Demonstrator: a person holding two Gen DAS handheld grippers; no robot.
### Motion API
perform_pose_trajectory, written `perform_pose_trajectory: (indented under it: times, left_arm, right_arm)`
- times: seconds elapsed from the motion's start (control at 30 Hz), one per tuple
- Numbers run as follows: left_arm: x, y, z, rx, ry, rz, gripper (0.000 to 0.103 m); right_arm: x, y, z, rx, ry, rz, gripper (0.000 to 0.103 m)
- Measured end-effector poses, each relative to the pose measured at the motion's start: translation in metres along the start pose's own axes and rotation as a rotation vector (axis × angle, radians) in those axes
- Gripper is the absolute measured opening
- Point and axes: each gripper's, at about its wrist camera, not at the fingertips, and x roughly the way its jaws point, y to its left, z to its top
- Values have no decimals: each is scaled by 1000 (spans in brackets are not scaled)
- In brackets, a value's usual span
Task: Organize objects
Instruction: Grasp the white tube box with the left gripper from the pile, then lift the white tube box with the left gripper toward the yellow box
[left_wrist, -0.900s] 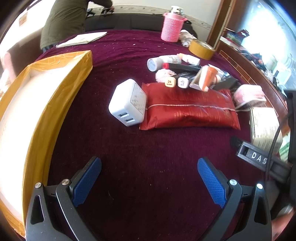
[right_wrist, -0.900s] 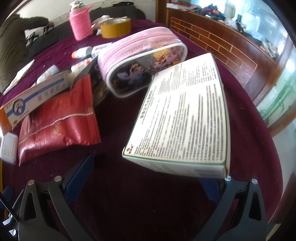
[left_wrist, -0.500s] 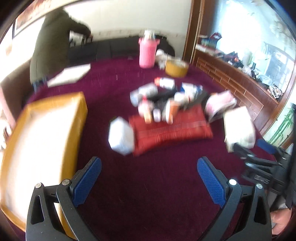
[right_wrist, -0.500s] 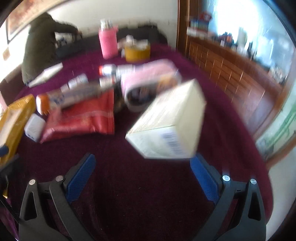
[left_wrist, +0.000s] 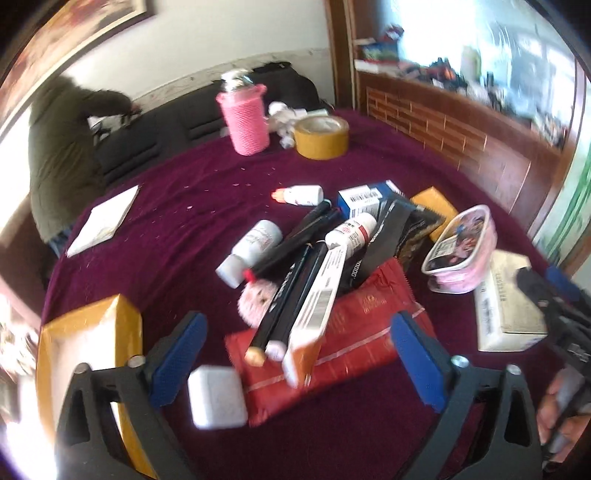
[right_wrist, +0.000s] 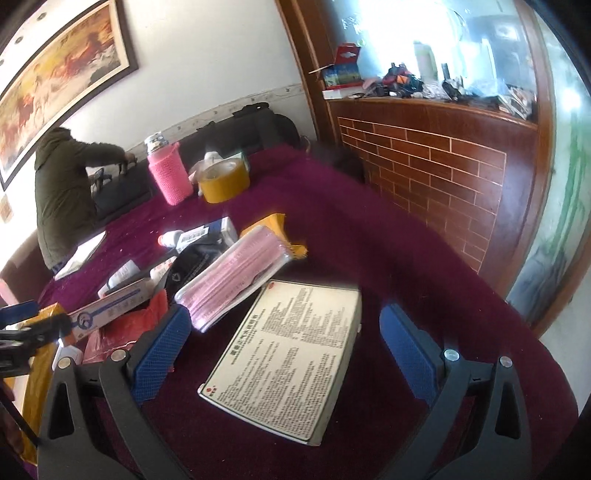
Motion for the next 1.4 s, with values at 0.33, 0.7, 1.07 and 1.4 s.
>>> perform_pose_trajectory:
  times: [0.33,0.7,1.07,1.4]
  left_arm:
    - [48,-12,5,7,96,-33,38]
    - [-19,10,-14,-89,-67,-90,11]
    - [-130,86,-98,-353,-234,-130,11]
    - [-129,143,-167,-551,-246,-77,11]
  right_arm:
    - [6,-4,-5,32,56,7,102]
    - [13,-3,-6,12,82,-39,102]
    - [18,-5,-8,19,104,-73,102]
    - [-50,70,18,-208,47,106,100]
